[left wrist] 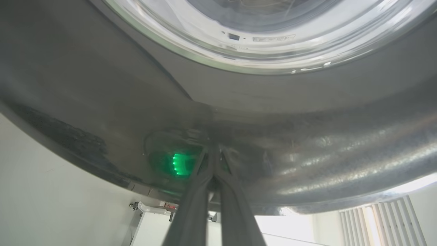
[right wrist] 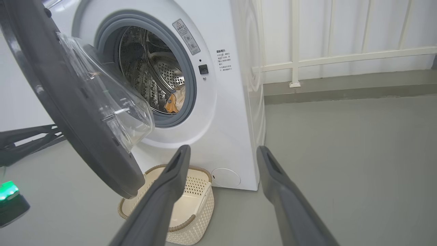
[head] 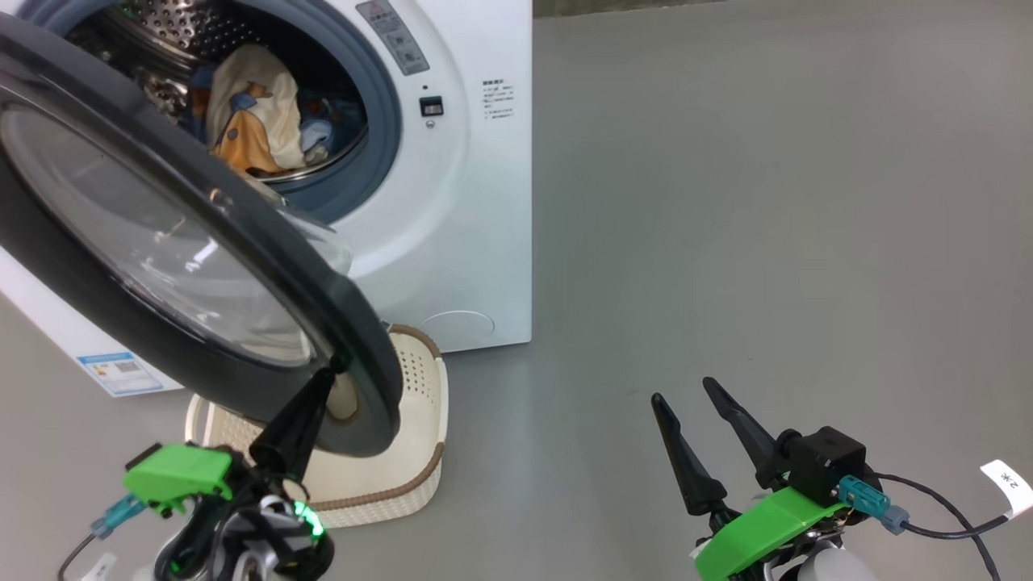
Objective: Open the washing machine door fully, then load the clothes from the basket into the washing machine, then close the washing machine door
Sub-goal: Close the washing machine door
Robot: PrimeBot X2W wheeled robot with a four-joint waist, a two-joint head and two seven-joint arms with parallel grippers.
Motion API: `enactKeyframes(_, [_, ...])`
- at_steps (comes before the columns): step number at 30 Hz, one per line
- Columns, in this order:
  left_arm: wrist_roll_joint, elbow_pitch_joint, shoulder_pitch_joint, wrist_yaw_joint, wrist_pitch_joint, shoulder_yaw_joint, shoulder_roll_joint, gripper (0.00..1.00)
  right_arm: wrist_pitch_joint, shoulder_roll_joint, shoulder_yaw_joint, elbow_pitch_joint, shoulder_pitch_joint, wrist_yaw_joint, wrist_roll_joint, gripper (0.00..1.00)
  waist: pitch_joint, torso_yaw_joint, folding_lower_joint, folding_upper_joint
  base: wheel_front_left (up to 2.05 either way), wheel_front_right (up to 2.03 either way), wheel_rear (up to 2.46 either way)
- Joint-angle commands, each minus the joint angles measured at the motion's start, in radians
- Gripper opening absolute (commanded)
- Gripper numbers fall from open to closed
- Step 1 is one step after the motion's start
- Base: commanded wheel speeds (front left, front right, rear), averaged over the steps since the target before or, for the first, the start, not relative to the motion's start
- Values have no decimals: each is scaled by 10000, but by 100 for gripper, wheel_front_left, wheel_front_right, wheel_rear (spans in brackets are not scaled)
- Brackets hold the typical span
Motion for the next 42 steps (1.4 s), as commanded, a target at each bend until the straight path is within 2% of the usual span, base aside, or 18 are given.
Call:
enactKeyframes(1, [-183,-175,-572,-126,-39,120,109,0,-122,97,227,-246,6,16,-36,100,-16,-57,0,-1,0,0,0])
enactKeyframes(14, [-460,649,-925,-526,-584,-516,108,0,-122,97,110,-281,321,16,17,100,-222,-293,0,-1,0,0,0])
enactKeyframes(22, [249,366,-402,-695,-590,-608,320,0,-122,97,-155,-401,731,16,7,100,-603,-181,0,-1,0,0,0])
enactKeyframes(26, [1951,-1231,337,-714,-1548,-527,714,0,-122,97,-302,-595,791,16,-1,100,-825,-44,0,-1,0,0,0])
enactKeyframes(32, [4673,-2895,1274,-717,-3331,-1130,1338,0,-122,97,-578,-749,882,16,-46,100,-1052,237,0,-1,0,0,0])
enactKeyframes(36, [6400,-2984,1619,-717,-5076,-1566,1848,0,-122,97,-703,-831,934,16,-87,100,-1158,437,0,-1,0,0,0])
enactKeyframes(38, [7656,-2671,1674,-718,-5860,-1856,2235,0,-122,97,-743,-879,960,16,-98,100,-1198,551,0,-1,0,0,0])
enactKeyframes(42, [10148,-2048,1691,-718,-6268,-1806,2369,0,-122,97,-786,-970,1019,16,-85,100,-1254,729,0,-1,0,0,0])
